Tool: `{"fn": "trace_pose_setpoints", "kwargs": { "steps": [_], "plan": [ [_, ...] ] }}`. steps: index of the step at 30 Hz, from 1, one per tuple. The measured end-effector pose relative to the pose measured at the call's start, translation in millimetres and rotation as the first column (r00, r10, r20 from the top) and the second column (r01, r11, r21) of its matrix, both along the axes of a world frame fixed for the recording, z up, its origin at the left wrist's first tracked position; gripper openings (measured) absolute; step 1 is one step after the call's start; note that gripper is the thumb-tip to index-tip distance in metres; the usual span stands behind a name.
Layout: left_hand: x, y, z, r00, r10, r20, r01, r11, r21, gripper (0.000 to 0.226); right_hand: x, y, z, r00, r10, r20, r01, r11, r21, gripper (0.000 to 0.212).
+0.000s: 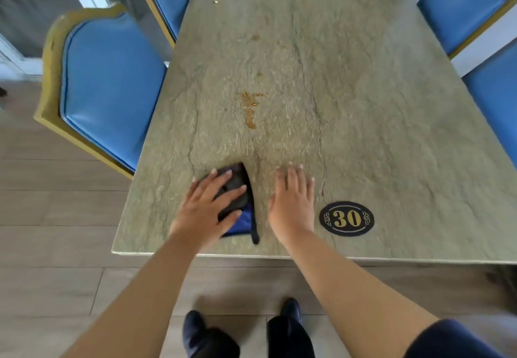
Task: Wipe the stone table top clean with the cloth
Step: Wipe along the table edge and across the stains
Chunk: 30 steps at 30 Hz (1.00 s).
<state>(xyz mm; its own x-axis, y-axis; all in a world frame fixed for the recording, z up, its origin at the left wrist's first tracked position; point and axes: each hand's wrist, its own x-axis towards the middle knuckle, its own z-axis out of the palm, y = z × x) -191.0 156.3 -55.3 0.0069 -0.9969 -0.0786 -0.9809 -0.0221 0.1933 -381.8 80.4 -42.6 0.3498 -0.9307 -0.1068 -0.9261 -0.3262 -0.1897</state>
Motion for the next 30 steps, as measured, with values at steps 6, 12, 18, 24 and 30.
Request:
{"fn": "trace_pose_setpoints", "kwargs": {
  "steps": [6, 12, 18, 24, 30],
  "plan": [
    [51.0, -38.3, 1.5, 0.991, 0.135, -0.024, -0.134, 0.990, 0.045, 0.054, 58.3, 42.1, -7.0, 0.992, -0.067, 0.103, 0.068, 0.998, -0.003, 0.059],
    [100.3, 49.3, -7.1, 0.927, -0.372, -0.052, 0.366, 0.925, -0.104, 0.050, 77.6, 55.2, -14.1, 0.966, -0.227, 0.124, 0.235, 0.970, -0.057, 0.058],
    [147.4, 2.7, -6.9, 0.914, -0.403, -0.051, 0.397, 0.912, -0.103, 0.051, 79.1, 55.7, -12.5, 0.963, -0.259, 0.078, 0.266, 0.960, -0.089, 0.057],
    [119.9, -32.8, -2.1, 0.999, -0.047, -0.011, 0.046, 0.998, -0.031, 0.050, 115.3, 58.5, -5.0, 0.913, -0.389, 0.125, 0.394, 0.919, -0.024, 0.065],
    [138.1, 25.1, -8.3, 0.852, -0.524, -0.016, 0.518, 0.846, -0.129, 0.048, 153.3, 65.6, -2.6, 0.895, -0.227, 0.385, 0.253, 0.967, -0.018, 0.052]
  ]
}}
